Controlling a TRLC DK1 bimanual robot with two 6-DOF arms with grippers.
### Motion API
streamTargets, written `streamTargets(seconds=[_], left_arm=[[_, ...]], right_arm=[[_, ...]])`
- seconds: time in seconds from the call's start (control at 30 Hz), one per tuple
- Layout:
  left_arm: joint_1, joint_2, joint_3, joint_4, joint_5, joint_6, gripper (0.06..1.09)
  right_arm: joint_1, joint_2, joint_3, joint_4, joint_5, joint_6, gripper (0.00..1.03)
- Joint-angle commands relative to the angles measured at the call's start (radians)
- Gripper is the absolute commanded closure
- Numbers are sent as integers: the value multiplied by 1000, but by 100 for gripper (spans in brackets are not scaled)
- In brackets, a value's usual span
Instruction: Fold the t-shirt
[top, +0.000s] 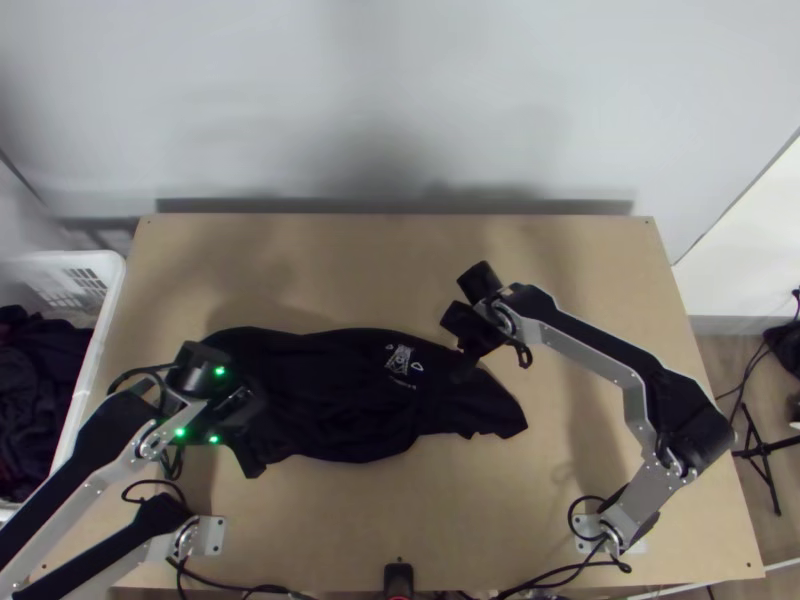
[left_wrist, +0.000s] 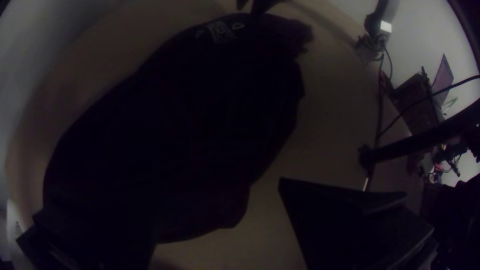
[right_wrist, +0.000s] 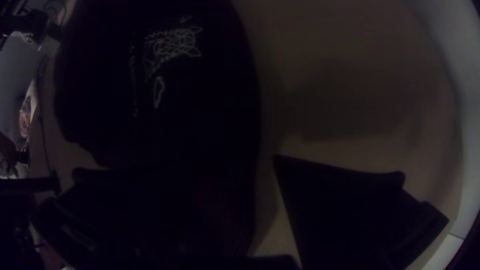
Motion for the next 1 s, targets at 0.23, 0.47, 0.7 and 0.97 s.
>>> streamTargets(seconds=[0.23, 0.47, 0.7, 0.97], left_arm=[[-230, 102, -8, 154, -193, 18, 11], [-309, 125, -16, 203, -193, 3, 11], [-377, 145, -33, 241, -193, -5, 11], [-451, 154, -90, 296, -215, -17, 11]], right_arm=[[21, 22, 5, 1, -3, 16, 37], [22, 28, 2, 1, -3, 23, 37], [24, 37, 2, 4, -3, 28, 37], [25, 56, 10, 16, -3, 34, 37]])
